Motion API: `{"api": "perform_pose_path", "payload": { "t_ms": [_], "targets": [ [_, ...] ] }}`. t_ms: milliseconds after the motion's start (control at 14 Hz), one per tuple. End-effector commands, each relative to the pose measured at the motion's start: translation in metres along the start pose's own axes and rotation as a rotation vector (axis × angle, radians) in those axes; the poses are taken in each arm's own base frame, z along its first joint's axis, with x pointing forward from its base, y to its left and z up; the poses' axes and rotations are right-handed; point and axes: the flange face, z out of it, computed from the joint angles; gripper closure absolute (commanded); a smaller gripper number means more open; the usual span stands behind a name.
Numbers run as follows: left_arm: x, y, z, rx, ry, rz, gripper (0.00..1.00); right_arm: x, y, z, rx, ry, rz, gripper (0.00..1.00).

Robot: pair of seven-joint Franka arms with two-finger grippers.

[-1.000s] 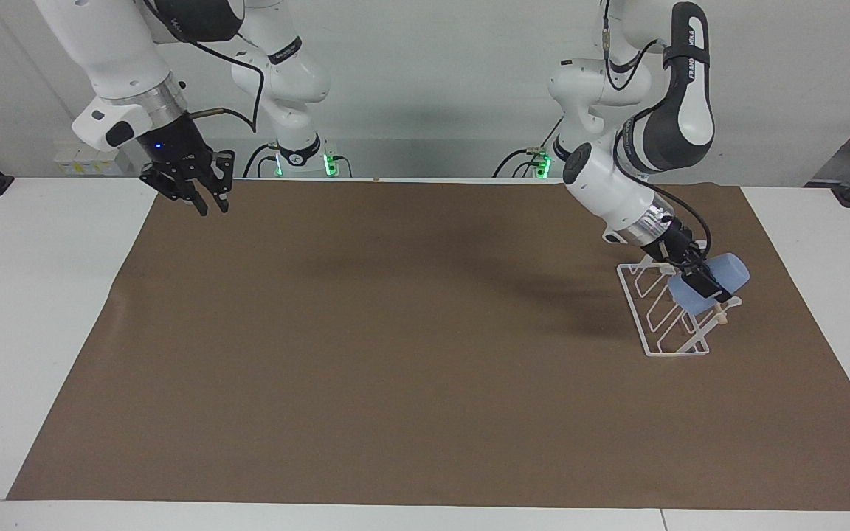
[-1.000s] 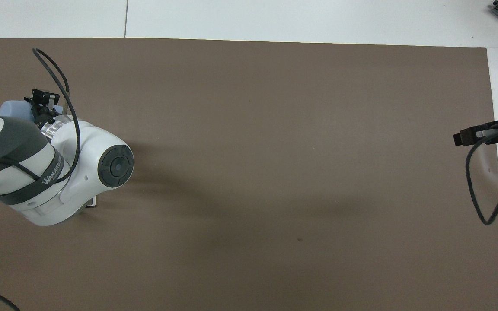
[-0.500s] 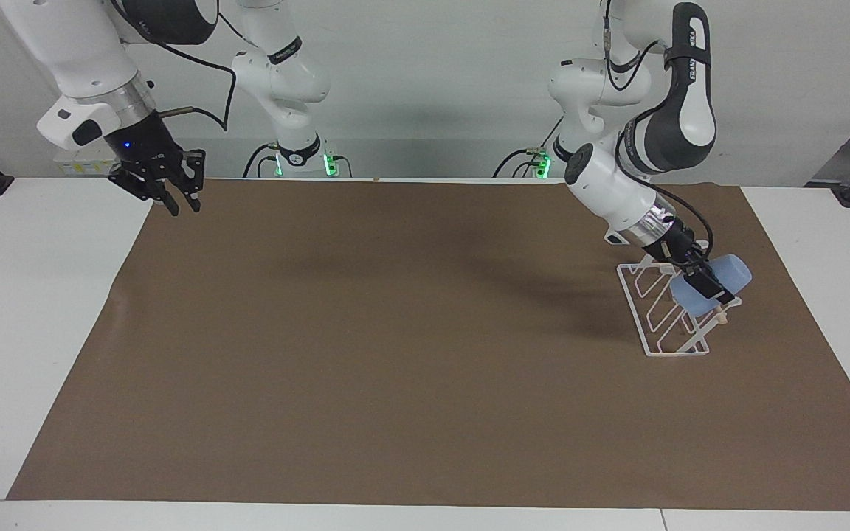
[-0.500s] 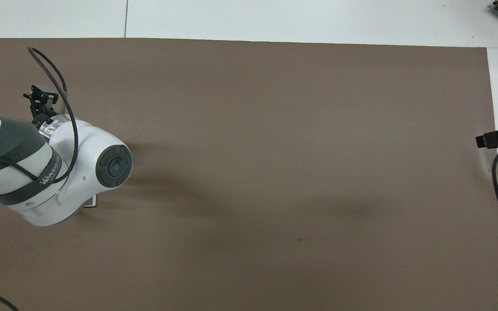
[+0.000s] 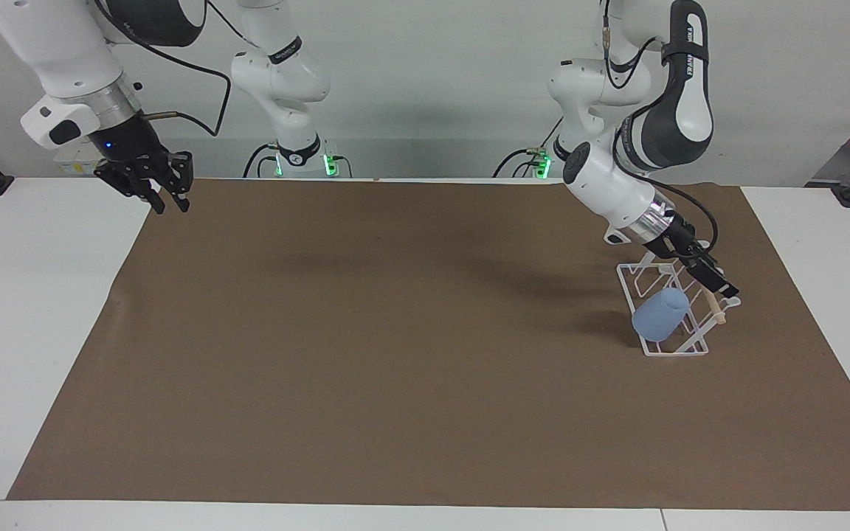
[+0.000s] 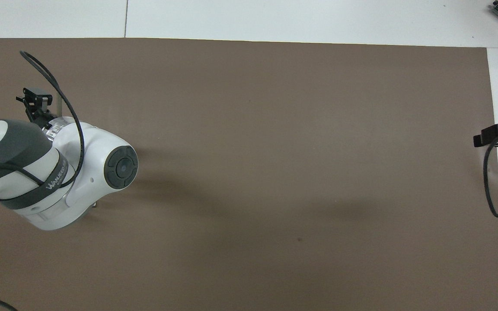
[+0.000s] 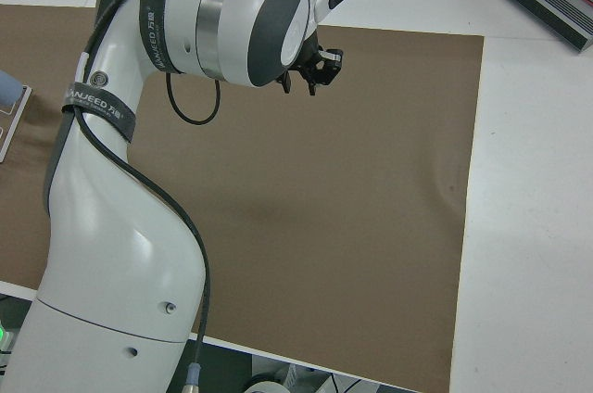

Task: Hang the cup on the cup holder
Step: 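Lower the cup onto a rack peg with the left gripper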

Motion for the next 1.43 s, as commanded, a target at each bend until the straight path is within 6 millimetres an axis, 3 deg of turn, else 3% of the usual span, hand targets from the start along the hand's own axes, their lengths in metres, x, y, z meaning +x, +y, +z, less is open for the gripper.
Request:
{"api": "perform_pose_path", "payload": {
  "t_ms": [0,143,286,357,429,643,786,1071,1357],
  "targets": [
    [-0.017,0.005,-0.027,-0.075,0.024,-0.163,0.0,-0.009,-0.002,0.0,-0.023,-0.014,0.039,0.56],
    [-0.035,0.005,-0.04,-0.153,0.084,-0.275,0.0,-0.009,0.005,-0.001,-0.023,-0.01,0.047,0.49],
    [-0.059,0.005,-0.053,-0.233,0.15,-0.397,0.0,-0.009,0.01,-0.001,-0.024,-0.005,0.056,0.25],
    [-0.065,0.006,-0.055,-0.298,0.19,-0.454,0.0,-0.009,0.011,-0.001,-0.024,-0.004,0.059,0.06],
    [-0.072,0.004,-0.058,-0.37,0.227,-0.52,0.0,-0.009,0.011,-0.001,-0.024,-0.004,0.061,0.0],
    [-0.086,-0.003,-0.06,-0.571,0.268,-0.706,0.0,-0.009,0.011,-0.001,-0.024,-0.002,0.056,0.0],
    [-0.098,-0.009,-0.048,-0.719,0.292,-0.867,0.0,-0.009,0.011,-0.001,-0.024,-0.002,0.038,0.0],
    [-0.116,-0.031,-0.031,-0.97,0.359,-1.026,0.0,-0.009,0.011,-0.001,-0.023,-0.004,0.021,0.0],
    [-0.126,-0.028,-0.017,-1.12,0.311,-1.155,0.0,-0.01,0.007,-0.001,-0.024,-0.014,0.016,0.0]
  ]
}}
